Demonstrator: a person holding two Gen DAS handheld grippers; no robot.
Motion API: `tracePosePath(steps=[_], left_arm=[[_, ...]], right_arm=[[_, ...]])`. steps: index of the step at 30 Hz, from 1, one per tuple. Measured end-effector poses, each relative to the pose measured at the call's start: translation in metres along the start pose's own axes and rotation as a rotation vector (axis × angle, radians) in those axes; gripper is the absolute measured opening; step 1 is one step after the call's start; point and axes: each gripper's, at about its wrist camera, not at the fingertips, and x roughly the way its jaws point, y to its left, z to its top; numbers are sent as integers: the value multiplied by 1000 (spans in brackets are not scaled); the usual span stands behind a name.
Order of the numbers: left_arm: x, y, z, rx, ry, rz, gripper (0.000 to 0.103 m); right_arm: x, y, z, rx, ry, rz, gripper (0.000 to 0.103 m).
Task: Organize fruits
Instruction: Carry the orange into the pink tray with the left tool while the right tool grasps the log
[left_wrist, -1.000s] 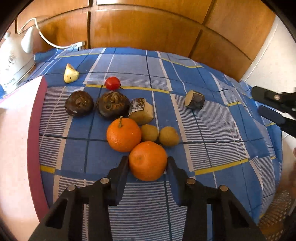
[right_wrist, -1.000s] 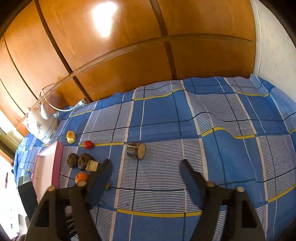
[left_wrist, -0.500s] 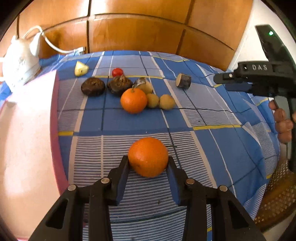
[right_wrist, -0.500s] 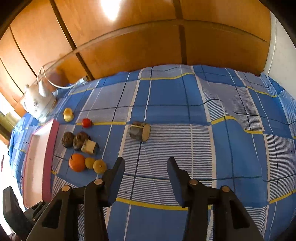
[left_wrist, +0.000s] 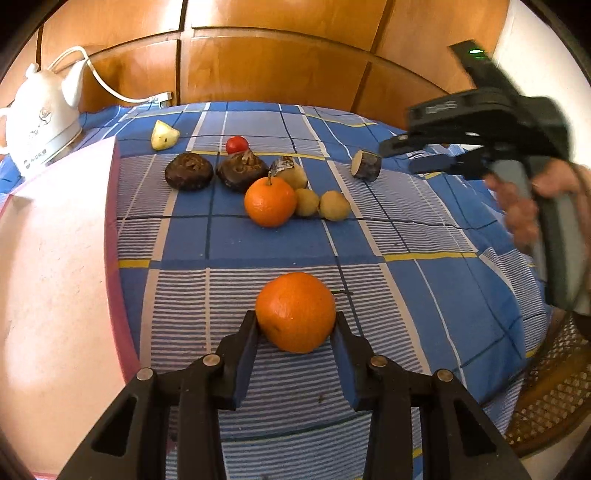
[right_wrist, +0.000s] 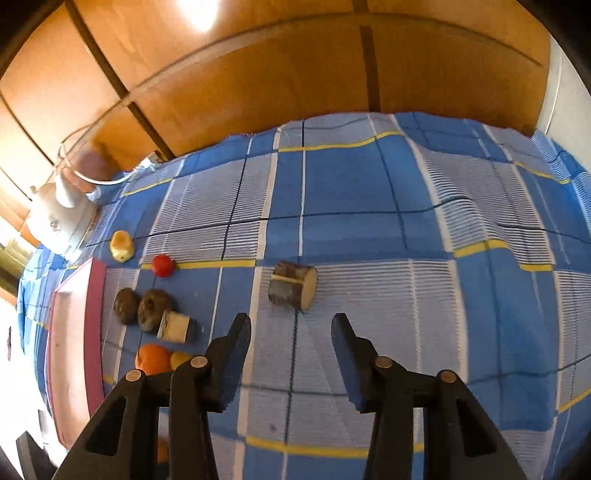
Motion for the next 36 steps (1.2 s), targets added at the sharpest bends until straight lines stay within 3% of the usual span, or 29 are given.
tracePosePath(steps=[5,7,10,15,24,28,30,32,36], left_arm=[[-22,6,4,-17,-41,-17,39],[-36,11,8,-35,-70,-27,39],[-63,33,14,-91,-127,-19,39],[-82,102,28,-239,-164,108,39],[-56,215,42,-453,-95,323,39],[-51,227,41,-451,-82,374,41],[-52,225,40,-434,-88,385,47],[-58,220,39,-430,-109,400,62],[-71,209,39,-427,-142,432,67]], right_arm=[[27,3,13,3,49,-6,46],[35,4,14,-27,65,-15,30],[32,10,10,-94,50,-37,29],[30,14,-4,-181,38,-54,29],[27,24,-4,-235,23,-36,29],[30,26,-3,-245,29,-37,29],[31,27,-4,-249,31,-39,29],[31,28,-3,-251,30,-41,29],[31,29,-3,-249,27,-40,29]])
